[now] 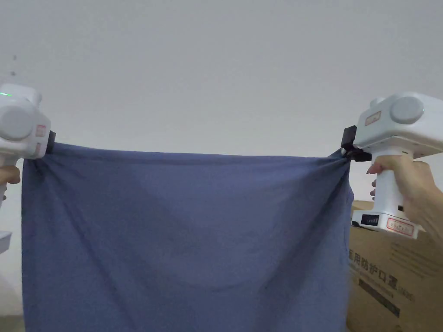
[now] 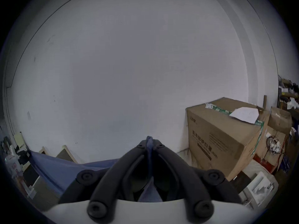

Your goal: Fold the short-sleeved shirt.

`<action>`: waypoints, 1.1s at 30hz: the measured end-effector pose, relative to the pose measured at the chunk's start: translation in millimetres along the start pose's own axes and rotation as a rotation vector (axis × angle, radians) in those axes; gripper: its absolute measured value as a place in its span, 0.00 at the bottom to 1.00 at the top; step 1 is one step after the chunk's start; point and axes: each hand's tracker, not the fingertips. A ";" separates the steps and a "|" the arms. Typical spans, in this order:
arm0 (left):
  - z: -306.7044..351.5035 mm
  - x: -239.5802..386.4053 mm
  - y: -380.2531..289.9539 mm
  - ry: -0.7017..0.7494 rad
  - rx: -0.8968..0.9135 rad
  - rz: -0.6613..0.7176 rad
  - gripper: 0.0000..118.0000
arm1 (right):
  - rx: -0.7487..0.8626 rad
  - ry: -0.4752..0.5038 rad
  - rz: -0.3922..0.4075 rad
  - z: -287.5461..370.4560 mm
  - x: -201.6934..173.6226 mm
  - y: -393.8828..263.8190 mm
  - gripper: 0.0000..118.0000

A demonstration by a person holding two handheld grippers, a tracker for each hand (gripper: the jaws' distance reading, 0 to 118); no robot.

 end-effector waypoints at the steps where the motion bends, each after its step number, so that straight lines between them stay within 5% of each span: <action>1: 1.6 3.5 -8.1 0.019 0.053 0.004 0.00 | 0.013 0.000 -0.006 -2.7 0.2 -8.9 0.03; 8: -41.1 21.3 -122.0 0.005 -0.170 -0.061 0.00 | -0.172 -0.015 0.018 -56.9 12.2 -103.9 0.03; 16: -82.8 74.9 -349.0 -0.059 -0.612 -0.074 0.00 | -0.559 -0.134 0.074 -147.5 54.5 -316.4 0.03; 22: -71.2 91.0 -485.1 -0.105 -0.839 -0.125 0.00 | -0.801 -0.164 0.071 -144.6 93.2 -456.6 0.03; 24: -59.6 85.8 -505.1 -0.100 -0.844 -0.134 0.00 | -0.850 -0.196 0.083 -134.6 105.1 -482.7 0.03; 29: -17.9 61.3 -517.0 -0.121 -0.888 -0.121 0.00 | -0.869 -0.187 -0.065 -93.6 125.6 -503.3 0.03; 33: 33.2 48.8 -507.6 -0.146 -0.858 -0.117 0.00 | -0.869 -0.178 0.055 -38.6 119.9 -500.3 0.03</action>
